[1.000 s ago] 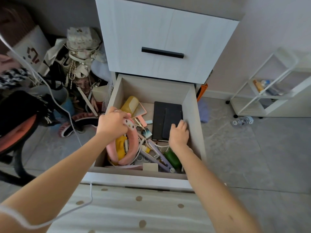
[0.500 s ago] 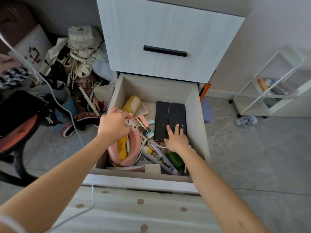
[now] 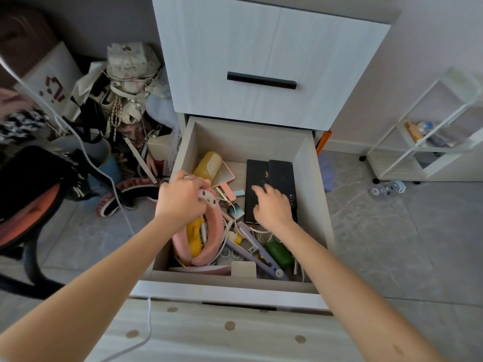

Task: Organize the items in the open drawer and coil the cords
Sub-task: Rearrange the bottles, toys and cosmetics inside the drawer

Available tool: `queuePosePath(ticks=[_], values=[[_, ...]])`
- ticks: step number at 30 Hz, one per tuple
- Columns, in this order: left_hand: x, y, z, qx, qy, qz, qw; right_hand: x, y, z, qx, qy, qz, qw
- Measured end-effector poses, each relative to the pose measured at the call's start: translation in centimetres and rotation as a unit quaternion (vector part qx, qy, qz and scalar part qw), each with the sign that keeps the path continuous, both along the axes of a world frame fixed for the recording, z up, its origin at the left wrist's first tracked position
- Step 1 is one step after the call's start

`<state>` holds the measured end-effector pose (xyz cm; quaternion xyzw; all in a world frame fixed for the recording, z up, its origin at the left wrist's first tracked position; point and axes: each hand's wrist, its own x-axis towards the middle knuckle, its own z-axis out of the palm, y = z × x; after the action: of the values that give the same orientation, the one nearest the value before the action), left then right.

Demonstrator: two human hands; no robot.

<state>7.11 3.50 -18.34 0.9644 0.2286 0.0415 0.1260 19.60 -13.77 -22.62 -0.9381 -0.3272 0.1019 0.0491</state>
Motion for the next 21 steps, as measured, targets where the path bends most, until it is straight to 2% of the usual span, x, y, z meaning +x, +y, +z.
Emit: queuePosePath(ticks=[2,3,8,14,18,21], values=[[0.0,0.1,-0.2,0.004,-0.008,-0.002,1.000,-0.2,2.0,0.5,0.037,0.027,0.060,0.997],[0.0,0.2,-0.3,0.005,-0.011,-0.002,1.000,-0.1,3.2,0.6,0.039,0.059,0.054,0.996],[0.2,0.5,-0.7,-0.001,-0.012,-0.008,1.000,1.0,7.3,-1.4,-0.005,0.186,-0.073,0.980],[0.3,0.6,-0.8,-0.007,-0.021,-0.010,1.000,1.1,8.6,-3.3,0.062,0.206,-0.149,0.965],[0.3,0.6,-1.0,-0.002,-0.011,-0.006,1.000,1.5,8.6,-3.2,0.132,0.315,-0.241,0.909],[0.4,0.6,-1.0,-0.002,-0.004,-0.005,1.000,1.9,8.4,-1.8,0.160,0.386,-0.260,0.870]])
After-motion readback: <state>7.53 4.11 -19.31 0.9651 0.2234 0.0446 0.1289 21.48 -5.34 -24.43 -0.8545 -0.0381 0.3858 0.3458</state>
